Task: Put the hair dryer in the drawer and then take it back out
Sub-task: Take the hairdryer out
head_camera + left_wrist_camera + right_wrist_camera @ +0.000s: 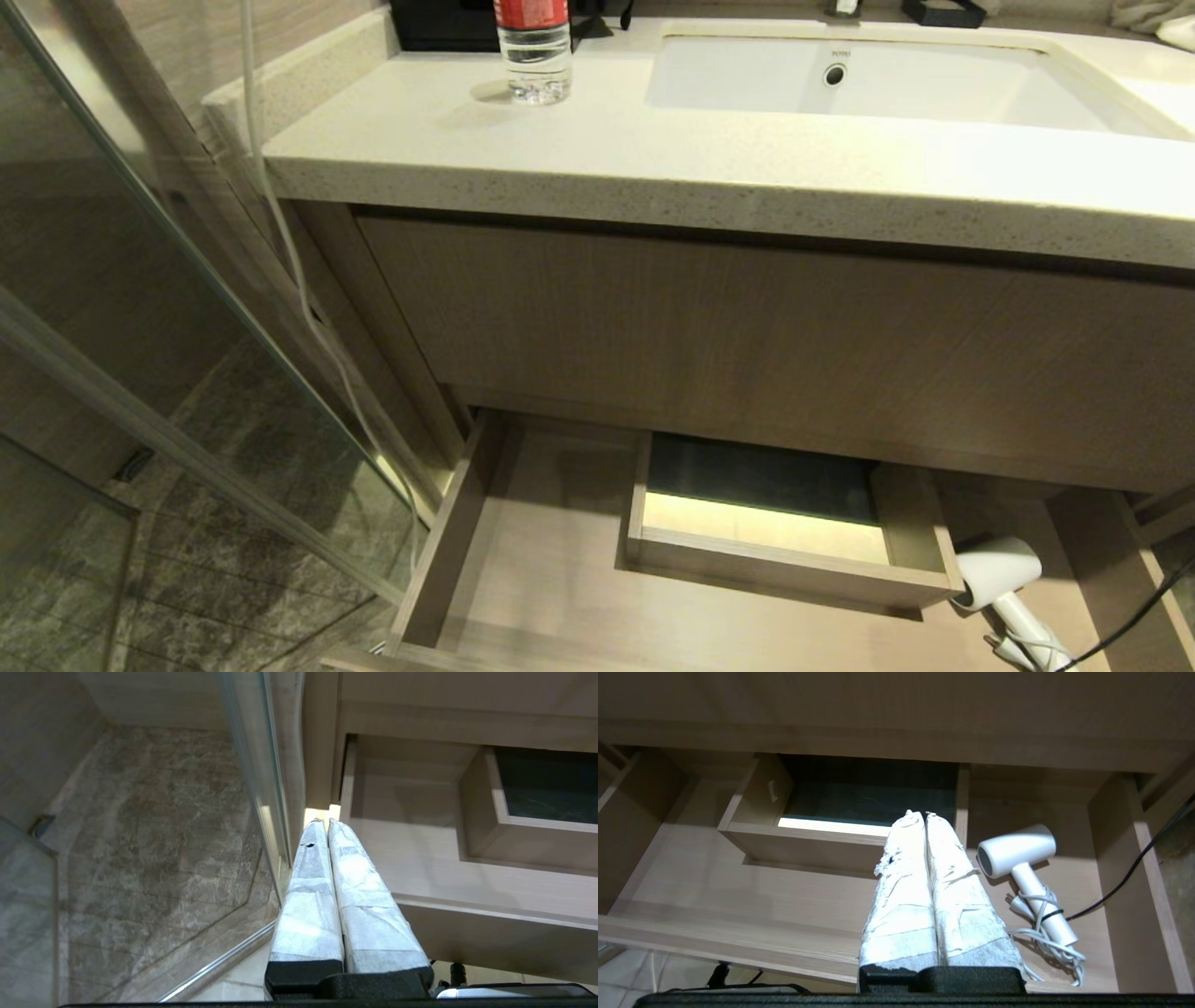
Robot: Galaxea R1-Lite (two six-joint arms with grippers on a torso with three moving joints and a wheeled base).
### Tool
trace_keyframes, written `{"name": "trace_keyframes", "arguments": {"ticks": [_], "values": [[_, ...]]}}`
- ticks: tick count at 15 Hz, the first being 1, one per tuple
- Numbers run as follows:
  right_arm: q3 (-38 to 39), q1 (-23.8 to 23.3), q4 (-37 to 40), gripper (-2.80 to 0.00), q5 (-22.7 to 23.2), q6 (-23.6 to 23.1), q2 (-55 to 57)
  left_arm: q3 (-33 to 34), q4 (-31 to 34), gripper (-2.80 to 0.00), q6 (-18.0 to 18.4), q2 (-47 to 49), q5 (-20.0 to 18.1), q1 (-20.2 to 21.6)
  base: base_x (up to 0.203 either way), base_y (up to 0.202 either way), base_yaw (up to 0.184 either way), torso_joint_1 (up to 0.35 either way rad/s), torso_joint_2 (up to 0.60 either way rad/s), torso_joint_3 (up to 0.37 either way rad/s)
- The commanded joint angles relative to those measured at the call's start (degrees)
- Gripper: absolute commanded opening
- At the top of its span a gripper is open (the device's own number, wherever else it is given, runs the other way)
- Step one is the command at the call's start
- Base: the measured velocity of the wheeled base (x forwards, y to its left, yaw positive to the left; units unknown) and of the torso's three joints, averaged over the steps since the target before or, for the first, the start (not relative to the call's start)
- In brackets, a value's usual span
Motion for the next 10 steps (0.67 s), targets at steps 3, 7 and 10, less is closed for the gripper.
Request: {"name": "trace_keyframes", "arguments": {"ticks": [3,7,10], "values": [[0.0,-0.1,-0.1,-2.80,0.0,0.0,0.1,0.0,0.0,-2.80,0.1,0.0,0.1,-0.1,0.000,0.000,0.000,0.000,0.00,0.000],[0.0,-0.1,0.0,-2.80,0.0,0.0,0.1,0.0,0.0,-2.80,0.2,0.0,0.0,-0.1,0.000,0.000,0.000,0.000,0.00,0.000],[0.0,-0.1,-0.1,-2.80,0.0,0.1,0.1,0.0,0.0,-2.80,0.1,0.0,0.1,-0.1,0.000,0.000,0.000,0.000,0.00,0.000]]}}
